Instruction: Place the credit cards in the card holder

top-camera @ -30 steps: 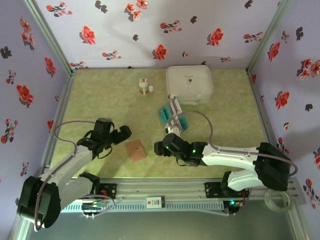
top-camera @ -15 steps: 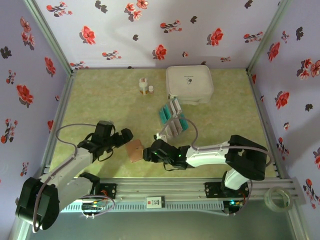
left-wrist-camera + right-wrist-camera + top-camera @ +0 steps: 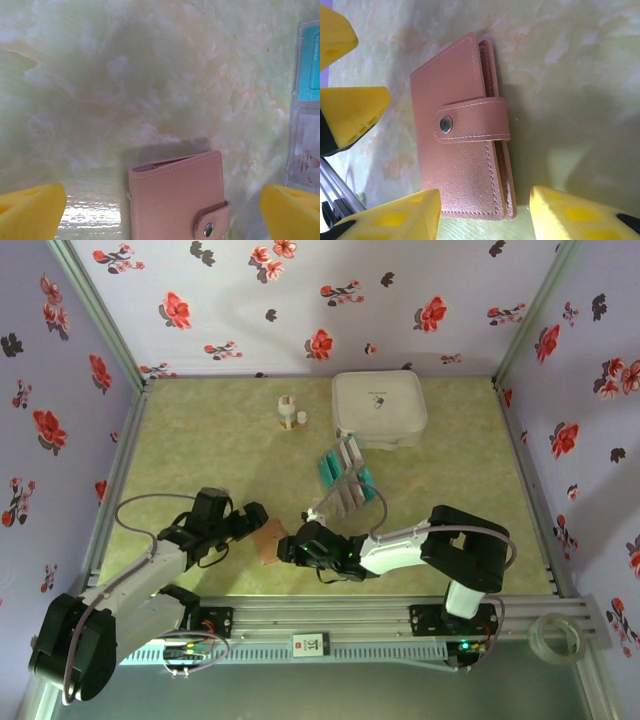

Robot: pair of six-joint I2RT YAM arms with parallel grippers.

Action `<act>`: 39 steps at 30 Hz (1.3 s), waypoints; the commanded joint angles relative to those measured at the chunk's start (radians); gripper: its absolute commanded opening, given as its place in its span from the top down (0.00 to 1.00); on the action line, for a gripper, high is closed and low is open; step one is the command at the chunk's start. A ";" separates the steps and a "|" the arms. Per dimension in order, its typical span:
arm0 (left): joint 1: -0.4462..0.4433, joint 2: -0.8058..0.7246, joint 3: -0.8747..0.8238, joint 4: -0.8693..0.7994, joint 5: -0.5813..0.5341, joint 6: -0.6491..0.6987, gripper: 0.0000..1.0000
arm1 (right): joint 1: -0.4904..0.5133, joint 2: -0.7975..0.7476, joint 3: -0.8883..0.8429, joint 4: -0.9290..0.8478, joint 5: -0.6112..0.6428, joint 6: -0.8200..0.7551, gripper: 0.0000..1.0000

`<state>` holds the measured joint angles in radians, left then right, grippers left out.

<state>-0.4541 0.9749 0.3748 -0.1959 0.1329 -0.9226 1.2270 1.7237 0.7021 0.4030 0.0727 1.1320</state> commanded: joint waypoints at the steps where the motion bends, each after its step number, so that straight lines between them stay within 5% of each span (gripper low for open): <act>1: -0.012 -0.007 -0.016 0.032 0.005 -0.026 0.00 | 0.005 0.031 -0.012 0.081 -0.016 0.042 0.52; 15: -0.045 0.040 -0.037 0.100 -0.004 -0.053 0.00 | -0.011 0.110 -0.018 0.218 -0.050 0.099 0.70; 26: -0.095 0.066 -0.050 0.149 -0.044 -0.080 0.00 | -0.025 0.198 -0.010 0.384 -0.096 0.153 1.00; 39: -0.072 0.082 0.082 0.011 -0.089 0.036 0.00 | -0.099 0.025 -0.038 0.266 -0.140 0.054 1.00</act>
<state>-0.5392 1.0492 0.3927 -0.1246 0.0795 -0.9531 1.1461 1.8252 0.6674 0.7185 -0.0532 1.2404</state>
